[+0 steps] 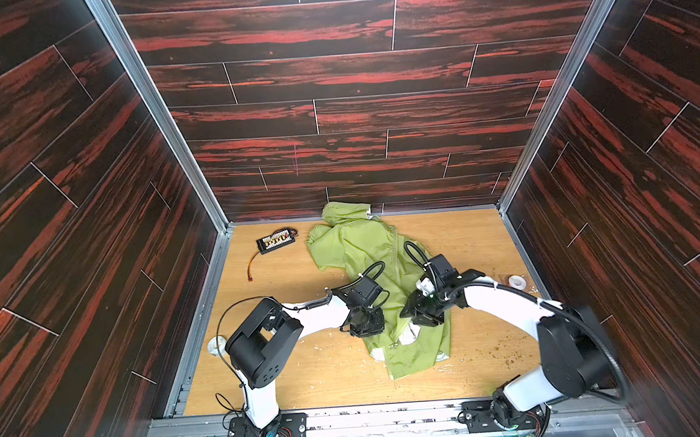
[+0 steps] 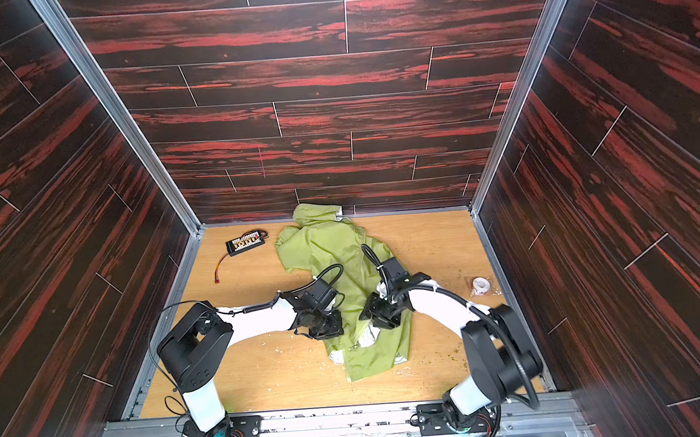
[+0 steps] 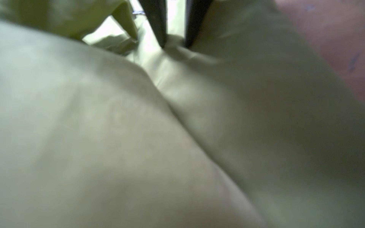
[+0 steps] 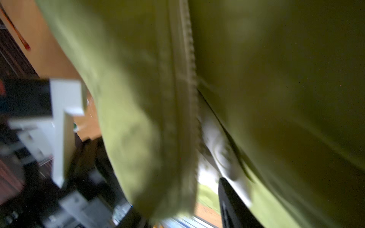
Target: Zip up the jacket
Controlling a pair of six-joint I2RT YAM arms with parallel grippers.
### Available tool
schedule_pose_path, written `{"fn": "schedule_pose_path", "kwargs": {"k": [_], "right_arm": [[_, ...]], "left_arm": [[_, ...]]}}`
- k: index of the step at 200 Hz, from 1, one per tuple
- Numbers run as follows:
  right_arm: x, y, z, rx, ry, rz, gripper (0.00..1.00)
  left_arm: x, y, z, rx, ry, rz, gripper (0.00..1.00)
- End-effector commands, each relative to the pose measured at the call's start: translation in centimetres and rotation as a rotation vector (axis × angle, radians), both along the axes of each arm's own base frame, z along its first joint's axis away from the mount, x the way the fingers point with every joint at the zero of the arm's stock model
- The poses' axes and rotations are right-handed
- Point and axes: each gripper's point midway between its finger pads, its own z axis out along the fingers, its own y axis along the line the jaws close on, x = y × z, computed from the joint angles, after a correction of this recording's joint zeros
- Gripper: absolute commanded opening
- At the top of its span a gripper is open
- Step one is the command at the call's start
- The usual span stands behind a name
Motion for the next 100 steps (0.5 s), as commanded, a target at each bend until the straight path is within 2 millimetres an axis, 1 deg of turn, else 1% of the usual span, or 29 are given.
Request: {"fn": "schedule_pose_path", "kwargs": {"k": [1,10,19,27,31,34,47,60,73,86,100], "right_arm": [[1.1,1.5,-0.4,0.039,0.011,0.004,0.26],[1.3,1.7,-0.1,0.048,0.007,0.005,0.17],[1.4,1.8,0.5,0.062,0.001,0.004,0.11],[1.4,2.0,1.2,0.079,-0.012,0.005,0.09],[1.5,2.1,1.6,0.086,-0.018,0.005,0.08],[1.5,2.2,1.9,0.094,-0.021,0.005,0.08],[1.4,2.7,3.2,0.136,-0.03,0.01,0.08],[1.2,3.5,4.5,0.194,-0.031,0.026,0.07],[1.0,4.5,6.0,0.253,-0.034,0.051,0.07],[0.6,5.7,7.4,0.303,-0.037,0.082,0.07],[0.4,7.1,8.9,0.352,-0.037,0.118,0.05]], "left_arm": [[-1.7,1.9,-2.5,0.08,0.055,0.018,0.0],[-1.3,2.0,-1.6,0.082,0.031,0.026,0.0],[-0.9,2.2,-0.4,0.079,0.002,0.031,0.0],[-0.6,2.3,0.9,0.074,-0.027,0.037,0.0],[-0.5,2.5,1.2,0.081,-0.033,0.039,0.0],[-0.2,2.6,2.4,0.069,-0.059,0.043,0.0],[0.3,3.3,5.0,0.062,-0.118,0.064,0.0],[0.7,4.6,7.1,0.061,-0.17,0.101,0.0],[0.9,6.2,8.7,0.055,-0.209,0.143,0.0],[0.8,8.0,9.6,0.059,-0.231,0.186,0.0],[0.3,10.2,9.8,0.075,-0.234,0.229,0.0]]}}
